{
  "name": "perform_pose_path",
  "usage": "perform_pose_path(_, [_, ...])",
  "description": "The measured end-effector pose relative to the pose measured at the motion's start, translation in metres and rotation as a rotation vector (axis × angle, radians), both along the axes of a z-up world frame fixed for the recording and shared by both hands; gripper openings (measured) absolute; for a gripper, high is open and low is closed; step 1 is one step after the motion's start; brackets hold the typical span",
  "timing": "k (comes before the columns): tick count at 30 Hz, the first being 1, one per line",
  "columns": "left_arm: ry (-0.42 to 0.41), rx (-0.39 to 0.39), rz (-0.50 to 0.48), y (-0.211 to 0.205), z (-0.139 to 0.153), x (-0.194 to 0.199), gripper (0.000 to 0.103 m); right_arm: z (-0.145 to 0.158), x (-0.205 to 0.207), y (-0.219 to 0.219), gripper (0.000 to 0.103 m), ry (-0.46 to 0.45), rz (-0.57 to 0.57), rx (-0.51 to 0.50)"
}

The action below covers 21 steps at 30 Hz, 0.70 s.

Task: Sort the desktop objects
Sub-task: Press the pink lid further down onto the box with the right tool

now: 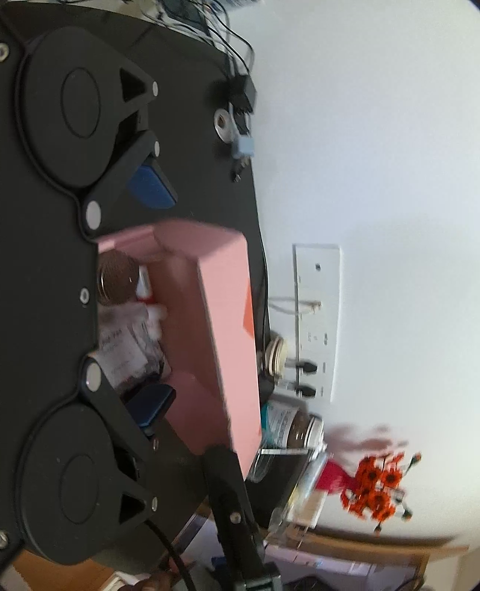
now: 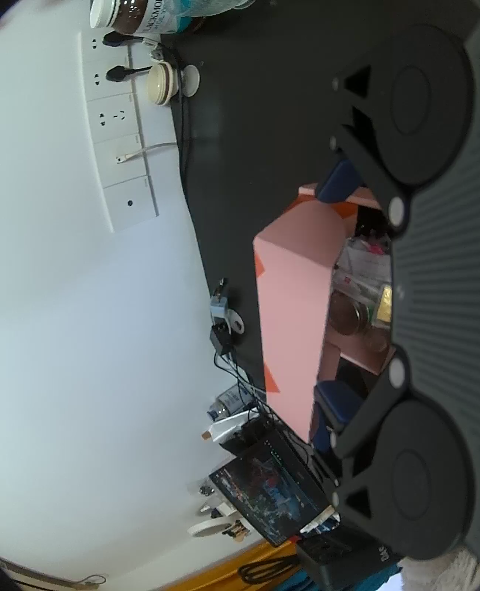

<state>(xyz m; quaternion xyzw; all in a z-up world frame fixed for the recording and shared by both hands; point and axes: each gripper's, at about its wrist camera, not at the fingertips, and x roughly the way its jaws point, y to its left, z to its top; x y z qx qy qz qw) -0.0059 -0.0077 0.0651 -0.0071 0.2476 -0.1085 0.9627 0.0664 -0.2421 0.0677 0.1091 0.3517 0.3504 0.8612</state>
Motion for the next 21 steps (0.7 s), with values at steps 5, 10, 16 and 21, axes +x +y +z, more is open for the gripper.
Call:
perform_pose_path(5, [0.0,0.042,-0.045,-0.013,-0.002,-0.002,0.103,-0.001,-0.006,0.01,0.102,-0.005,0.046,-0.034])
perform_pose_path(10, [0.019,0.027,-0.052,-0.011,-0.007,-0.004,0.103,-0.005,-0.01,0.013,0.102,0.003,0.046,-0.059])
perform_pose_path(16, [0.052,0.034,-0.079,-0.009,-0.016,-0.012,0.103,-0.011,-0.008,0.01,0.102,0.039,0.042,-0.076])
perform_pose_path(21, [0.069,0.055,-0.107,-0.005,-0.022,-0.02,0.103,-0.017,-0.012,0.012,0.102,0.041,0.06,-0.138])
